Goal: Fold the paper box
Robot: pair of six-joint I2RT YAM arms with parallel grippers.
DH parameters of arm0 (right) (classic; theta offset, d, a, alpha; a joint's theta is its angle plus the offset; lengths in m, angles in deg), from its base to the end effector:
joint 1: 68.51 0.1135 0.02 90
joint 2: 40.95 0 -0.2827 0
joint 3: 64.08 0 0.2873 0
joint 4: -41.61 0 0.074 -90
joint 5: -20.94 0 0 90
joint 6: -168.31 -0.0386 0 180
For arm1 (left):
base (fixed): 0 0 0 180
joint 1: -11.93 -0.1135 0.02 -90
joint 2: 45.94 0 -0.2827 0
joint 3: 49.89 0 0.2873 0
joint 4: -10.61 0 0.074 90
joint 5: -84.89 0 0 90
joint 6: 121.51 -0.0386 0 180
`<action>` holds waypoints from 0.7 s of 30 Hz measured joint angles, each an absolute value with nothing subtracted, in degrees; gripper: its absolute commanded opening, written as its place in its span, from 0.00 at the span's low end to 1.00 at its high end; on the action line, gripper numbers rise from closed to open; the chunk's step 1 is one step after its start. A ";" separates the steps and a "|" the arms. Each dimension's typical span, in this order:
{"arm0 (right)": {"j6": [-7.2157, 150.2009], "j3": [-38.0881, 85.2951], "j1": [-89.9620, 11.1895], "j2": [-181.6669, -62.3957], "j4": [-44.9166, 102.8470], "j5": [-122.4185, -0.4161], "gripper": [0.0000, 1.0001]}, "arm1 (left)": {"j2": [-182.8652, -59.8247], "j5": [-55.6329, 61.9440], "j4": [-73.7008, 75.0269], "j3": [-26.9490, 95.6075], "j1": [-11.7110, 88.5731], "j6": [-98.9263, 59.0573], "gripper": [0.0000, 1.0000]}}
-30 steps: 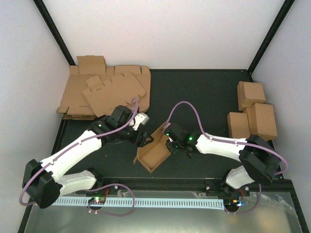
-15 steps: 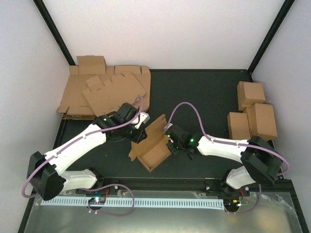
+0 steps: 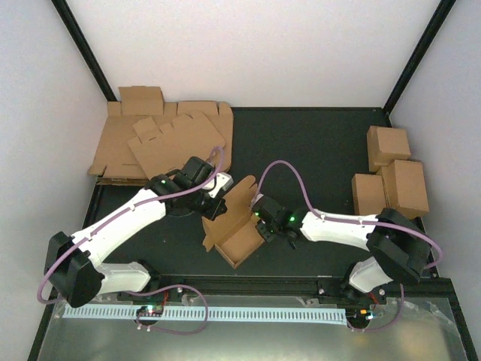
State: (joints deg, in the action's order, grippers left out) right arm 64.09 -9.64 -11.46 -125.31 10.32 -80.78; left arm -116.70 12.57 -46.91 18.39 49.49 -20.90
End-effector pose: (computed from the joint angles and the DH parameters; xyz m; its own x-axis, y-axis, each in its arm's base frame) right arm 0.1671 0.2433 0.1536 -0.6508 -0.5619 -0.5106 -0.6278 0.7765 -0.0543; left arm 0.2063 -0.1734 0.2720 -0.8039 0.3969 -0.4430 0.5628 0.7486 -0.3506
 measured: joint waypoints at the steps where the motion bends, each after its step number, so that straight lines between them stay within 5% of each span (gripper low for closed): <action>1: 64.09 -9.55 -11.35 -125.81 10.34 -80.85 0.23 | -116.90 12.70 -47.02 18.61 49.47 -21.16 0.02; 9: 64.24 -8.00 -11.00 -129.35 10.10 -80.89 0.28 | -117.64 13.22 -47.42 19.41 49.45 -23.90 0.01; 11: 64.26 -7.54 -11.00 -130.23 9.99 -80.92 0.24 | -117.68 13.20 -47.53 19.46 49.45 -24.33 0.02; 14: 64.48 -6.93 -11.00 -131.03 9.64 -81.24 0.03 | -117.71 13.24 -47.70 19.59 49.45 -24.90 0.02; 21: 63.78 -5.81 -10.36 -132.10 8.68 -84.08 0.02 | -118.01 13.66 -48.27 20.14 49.45 -25.30 0.02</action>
